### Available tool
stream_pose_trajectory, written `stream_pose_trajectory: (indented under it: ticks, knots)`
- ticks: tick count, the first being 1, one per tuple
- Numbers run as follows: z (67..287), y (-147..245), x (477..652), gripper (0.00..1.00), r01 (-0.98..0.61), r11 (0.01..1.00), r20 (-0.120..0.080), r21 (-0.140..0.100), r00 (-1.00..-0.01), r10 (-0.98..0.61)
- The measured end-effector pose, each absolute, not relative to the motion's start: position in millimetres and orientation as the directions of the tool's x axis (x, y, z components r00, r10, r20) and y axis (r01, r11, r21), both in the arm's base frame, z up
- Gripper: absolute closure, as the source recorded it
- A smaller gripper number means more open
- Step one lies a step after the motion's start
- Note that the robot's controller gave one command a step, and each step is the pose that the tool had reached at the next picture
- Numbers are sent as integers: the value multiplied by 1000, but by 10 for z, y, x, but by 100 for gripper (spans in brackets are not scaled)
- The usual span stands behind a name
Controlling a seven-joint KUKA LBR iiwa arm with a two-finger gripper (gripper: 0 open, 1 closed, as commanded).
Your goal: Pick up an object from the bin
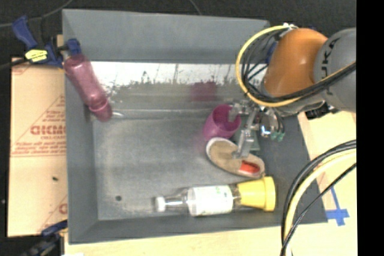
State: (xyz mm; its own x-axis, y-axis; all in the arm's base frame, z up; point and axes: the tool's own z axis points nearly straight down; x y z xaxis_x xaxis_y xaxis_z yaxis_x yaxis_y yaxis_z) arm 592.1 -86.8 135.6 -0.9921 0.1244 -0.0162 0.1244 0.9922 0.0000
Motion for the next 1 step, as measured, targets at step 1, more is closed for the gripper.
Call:
stream_pose_trajectory:
  ticks: [1]
  knots:
    - [805, -837, 5755, 0, 141, 990, -17, 2, -990, 141]
